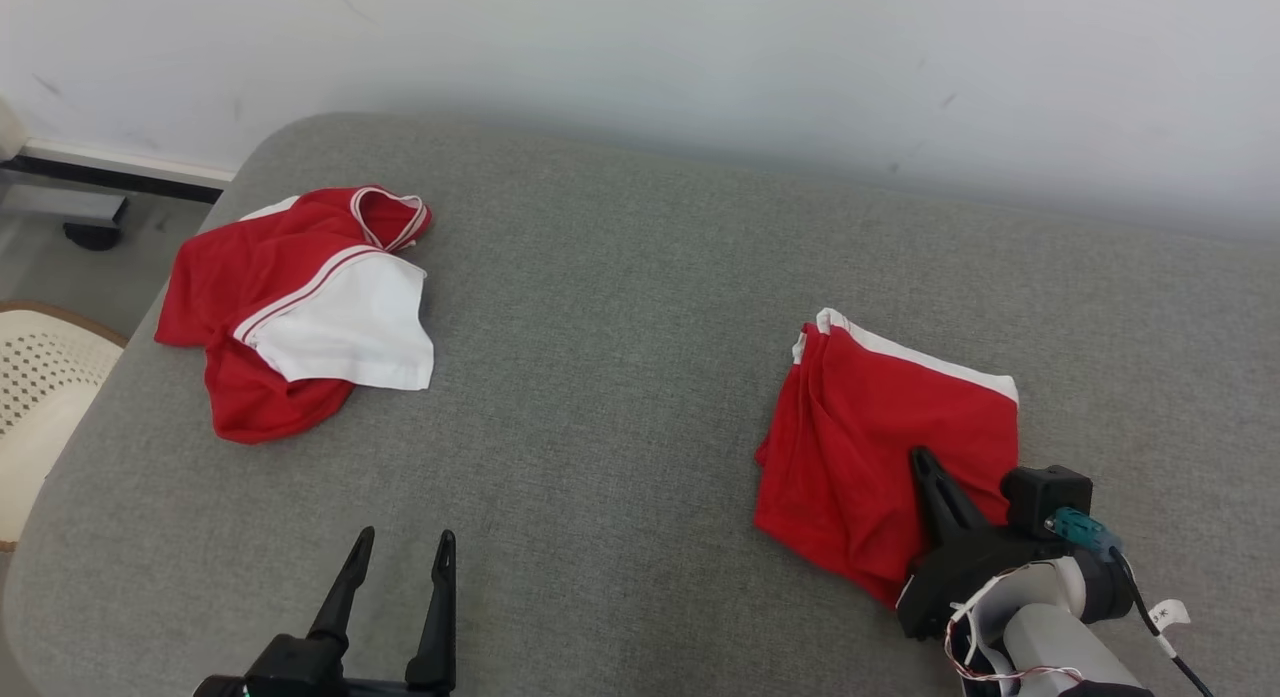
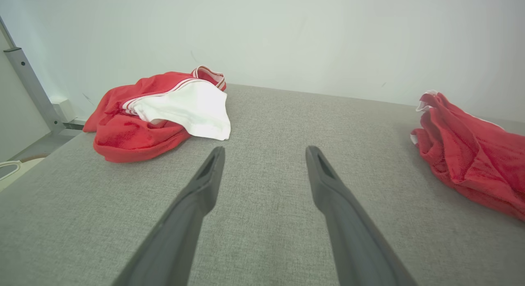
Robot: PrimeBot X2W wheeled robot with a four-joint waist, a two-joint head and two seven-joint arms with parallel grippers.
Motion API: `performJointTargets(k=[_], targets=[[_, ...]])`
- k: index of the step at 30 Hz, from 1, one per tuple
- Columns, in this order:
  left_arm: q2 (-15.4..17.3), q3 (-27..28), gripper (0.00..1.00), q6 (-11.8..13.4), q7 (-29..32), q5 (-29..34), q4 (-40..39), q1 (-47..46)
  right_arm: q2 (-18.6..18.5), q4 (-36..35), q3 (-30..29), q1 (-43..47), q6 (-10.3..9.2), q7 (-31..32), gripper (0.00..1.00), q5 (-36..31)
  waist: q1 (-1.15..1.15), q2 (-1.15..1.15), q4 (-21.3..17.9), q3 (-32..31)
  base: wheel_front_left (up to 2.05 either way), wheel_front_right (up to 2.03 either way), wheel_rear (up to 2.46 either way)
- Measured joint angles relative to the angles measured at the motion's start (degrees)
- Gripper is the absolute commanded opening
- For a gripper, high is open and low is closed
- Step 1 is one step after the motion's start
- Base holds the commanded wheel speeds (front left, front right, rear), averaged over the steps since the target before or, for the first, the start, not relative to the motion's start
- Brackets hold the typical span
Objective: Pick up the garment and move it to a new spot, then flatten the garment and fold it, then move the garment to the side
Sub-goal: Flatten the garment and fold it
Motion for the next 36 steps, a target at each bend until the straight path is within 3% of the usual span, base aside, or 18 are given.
performJointTargets(k=[12,22,28,36], targets=[[0.01,-0.26,1.0,0.0,0.0,-0.35,0.4,-0.59,4.34,-1.02,5.11,-0.92,0.0,0.0,0.0,-1.37,0.0,0.0,1.86,0.83,0.0,0.0,0.0],[0.01,-0.51,1.0,0.0,0.0,-0.38,0.63,-0.57,4.92,-3.5,12.09,0.06,0.0,0.0,0.0,3.9,0.0,0.0,1.39,-0.51,0.0,0.0,0.0],[0.02,0.15,1.0,0.0,-0.01,-0.09,0.56,0.59,4.85,-9.51,9.16,1.91,0.0,0.01,0.0,3.76,0.0,0.0,-0.04,-1.6,0.0,0.0,0.0],[0.0,1.18,1.0,0.0,0.0,0.51,-0.36,1.88,3.03,-18.92,-2.31,8.1,0.0,0.0,0.0,-0.48,-0.01,0.0,-3.39,-3.12,0.0,0.0,0.0]])
